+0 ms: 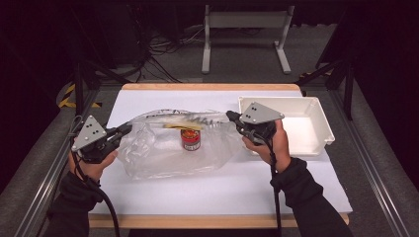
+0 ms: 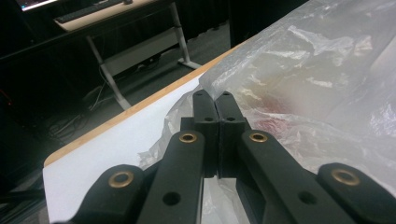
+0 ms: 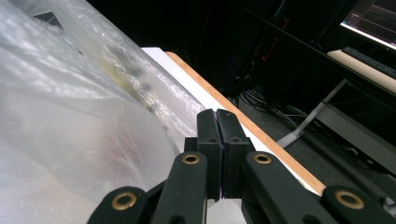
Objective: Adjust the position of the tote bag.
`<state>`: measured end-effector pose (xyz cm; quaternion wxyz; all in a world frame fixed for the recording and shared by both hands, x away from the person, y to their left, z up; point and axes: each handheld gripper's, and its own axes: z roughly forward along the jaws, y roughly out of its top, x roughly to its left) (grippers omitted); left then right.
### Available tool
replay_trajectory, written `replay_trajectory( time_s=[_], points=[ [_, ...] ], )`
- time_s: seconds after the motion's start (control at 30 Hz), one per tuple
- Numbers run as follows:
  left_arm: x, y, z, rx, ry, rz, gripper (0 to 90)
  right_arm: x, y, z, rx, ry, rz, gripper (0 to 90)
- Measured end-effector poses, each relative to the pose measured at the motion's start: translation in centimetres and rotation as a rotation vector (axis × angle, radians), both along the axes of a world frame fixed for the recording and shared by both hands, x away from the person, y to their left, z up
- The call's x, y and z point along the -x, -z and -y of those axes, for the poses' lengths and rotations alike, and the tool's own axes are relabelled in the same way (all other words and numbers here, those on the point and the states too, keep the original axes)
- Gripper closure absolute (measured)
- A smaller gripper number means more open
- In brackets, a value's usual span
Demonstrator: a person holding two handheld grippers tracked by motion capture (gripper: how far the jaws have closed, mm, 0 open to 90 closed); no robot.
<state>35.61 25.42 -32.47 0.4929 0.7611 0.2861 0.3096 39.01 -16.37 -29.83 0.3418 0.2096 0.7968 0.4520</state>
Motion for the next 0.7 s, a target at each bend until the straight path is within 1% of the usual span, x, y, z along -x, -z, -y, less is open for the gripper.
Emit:
replay_trajectory(
  time_s=[0.03, 0.07, 0.13, 0.2, 0.3, 0.37, 0.4, 0.53, 0.63, 0.7],
  points=[
    [-0.1, 0.0, 0.0, -0.013, 0.001, 0.002, 89.7, -0.2, 0.0, -0.1, 0.004, 0.005, 0.001, 89.4],
    [-0.1, 0.0, 0.1, -0.008, -0.003, -0.003, 89.7, -0.4, 0.1, -0.1, 0.005, 0.007, -0.003, 89.3],
    [-0.4, 0.0, 0.1, -0.018, -0.005, -0.001, 89.7, -0.7, 0.1, -0.1, 0.005, 0.012, -0.01, 89.3],
    [-0.7, -0.2, 0.2, -0.013, -0.007, -0.003, 89.7, -0.9, 0.1, -0.1, 0.0, 0.016, -0.014, 89.1],
    [-1.0, -0.4, 0.3, -0.016, -0.008, 0.0, 89.8, -1.3, 0.0, -0.1, -0.003, 0.02, -0.015, 88.6],
    [-1.1, -0.5, 0.5, -0.03, -0.009, 0.002, 90.0, -1.5, -0.2, -0.1, -0.006, 0.022, -0.019, 88.0],
    [-1.1, -0.5, 0.6, -0.032, -0.007, -0.004, 90.0, -1.6, -0.2, -0.1, -0.007, 0.023, -0.018, 87.8],
    [-1.0, -0.4, 0.9, -0.044, 0.005, -0.004, 90.0, -1.6, -0.3, 0.0, -0.012, 0.011, -0.027, 85.4],
    [-0.9, -0.4, 1.1, -0.054, 0.011, -0.005, 90.0, -1.4, -0.3, 0.0, -0.013, -0.003, -0.036, 80.5],
    [-0.8, -0.4, 1.2, -0.057, 0.013, -0.006, 90.0, -1.3, -0.4, 0.1, -0.016, -0.009, -0.041, 80.3]
  ],
)
